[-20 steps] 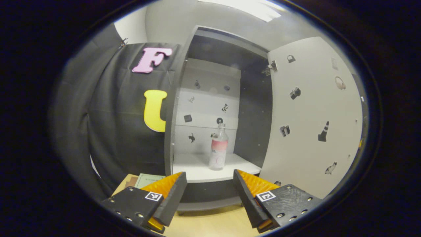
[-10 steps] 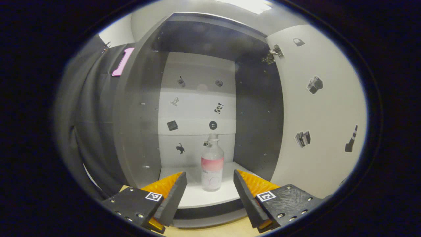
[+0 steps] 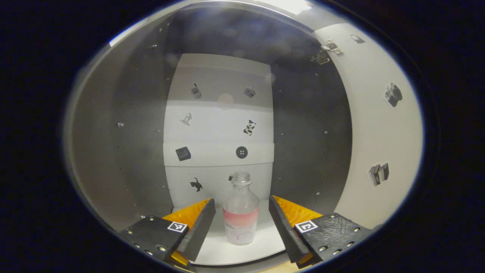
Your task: Open the cabinet door with the right hand, grasp the bottle in the cabinet with the left hand and place it on the coaster, then close the cabinet door with the right hand.
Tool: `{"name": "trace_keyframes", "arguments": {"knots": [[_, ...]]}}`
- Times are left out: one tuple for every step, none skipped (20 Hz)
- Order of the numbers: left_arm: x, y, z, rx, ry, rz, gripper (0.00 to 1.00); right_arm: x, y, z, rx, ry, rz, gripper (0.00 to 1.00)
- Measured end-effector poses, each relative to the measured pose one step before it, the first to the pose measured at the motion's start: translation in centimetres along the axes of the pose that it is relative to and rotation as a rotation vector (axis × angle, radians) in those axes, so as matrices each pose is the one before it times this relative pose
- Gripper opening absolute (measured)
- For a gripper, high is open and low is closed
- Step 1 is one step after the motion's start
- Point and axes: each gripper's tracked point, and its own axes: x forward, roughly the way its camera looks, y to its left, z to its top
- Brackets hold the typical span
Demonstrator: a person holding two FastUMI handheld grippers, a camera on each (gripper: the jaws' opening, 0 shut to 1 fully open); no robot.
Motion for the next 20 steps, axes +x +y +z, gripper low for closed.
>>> {"name": "trace_keyframes", "arguments": {"knots": [[0.765, 0.146, -0.343, 0.00184, 0.00492, 0.00446, 0.89, 0.234, 0.072, -0.15, 0.00113, 0.00557, 0.00208, 0.98], [0.837, 0.188, -0.368, 0.0016, 0.00527, 0.00577, 0.89, 0.219, 0.041, 0.145, -0.00162, 0.00031, 0.00035, 0.98], [0.578, -0.271, -0.382, -0.00734, 0.00618, -0.00692, 0.89, 0.184, -0.071, -0.075, -0.00354, 0.00146, -0.00053, 0.98], [0.538, -0.247, -0.225, -0.00566, 0.00108, -0.00629, 0.88, 0.166, -0.017, 0.003, -0.00094, 0.00336, 0.00039, 0.98], [0.539, 0.059, -0.207, -0.00268, -0.00079, -0.0025, 0.86, 0.372, -0.046, -0.064, 0.00294, 0.00436, 0.00028, 0.98], [0.621, -0.09, -0.218, -0.00401, 0.00165, -0.00467, 0.88, 0.176, 0.0, -0.062, 0.00461, 0.00503, -0.00022, 0.98], [0.295, 0.093, -0.416, -0.0054, 0.00384, -0.00118, 0.87, 0.012, -0.074, -0.294, 0.0052, 0.00444, 0.00085, 0.98], [0.387, 0.076, -0.283, -0.00507, 0.00672, 0.001, 0.87, 0.095, -0.062, -0.113, 0.00427, 0.00471, -0.0006, 0.98], [0.292, 0.156, -0.45, -0.00283, 0.00963, 0.004, 0.87, 0.105, -0.146, -0.138, 0.00314, 0.00401, -0.00256, 0.98], [0.246, 0.083, -0.322, -0.00549, 0.00648, 0.00201, 0.87, 0.029, -0.094, -0.051, 0.00136, 0.00373, -0.00281, 0.98], [0.166, 0.156, -0.132, -0.00857, 0.00084, 0.00114, 0.87, 0.182, -0.018, -0.127, 0.00116, 0.00323, -0.00316, 0.98], [0.143, 0.09, -0.05, -0.00626, -0.00092, 0.00192, 0.88, 0.124, -0.103, -0.086, 0.0027, 0.00415, -0.00326, 0.98], [0.025, 0.296, -0.077, -0.00159, -0.00035, 0.00511, 0.86, 0.119, -0.086, -0.136, 0.0052, 0.00388, -0.00283, 0.98], [-0.018, -0.05, -0.023, 0.00057, 0.00408, -0.00493, 0.85, 0.074, -0.106, 0.042, 0.00752, 0.0013, -0.00096, 0.98], [-0.065, -0.505, -0.371, 0.0105, 0.01884, -0.02064, 0.85, 0.08, -0.194, -0.04, 0.0093, 0.00049, 0.0003, 0.98], [-0.033, -0.133, -0.339, 0.02355, 0.02144, -0.00337, 0.87, 0.01, -0.187, 0.021, 0.00998, -0.00057, 0.00115, 0.98], [0.031, 0.14, -0.253, 0.02299, 0.01116, 0.0077, 0.85, -0.019, -0.136, -0.115, 0.00883, -0.00135, 0.00143, 0.98], [0.124, -0.097, 0.103, 0.01307, 0.00079, -0.00353, 0.85, 0.058, -0.081, -0.069, 0.00567, -0.00041, 0.00376, 0.98], [0.081, -0.281, -0.013, 0.00116, -0.00142, -0.00549, 0.88, 0.059, -0.03, -0.055, 0.00144, -0.00018, 0.00529, 0.98], [0.21, -0.04, 0.176, -0.01063, -0.00897, -0.00004, 0.88, 0.043, -0.041, 0.013, -0.00285, -0.00006, 0.00378, 0.98]]}}
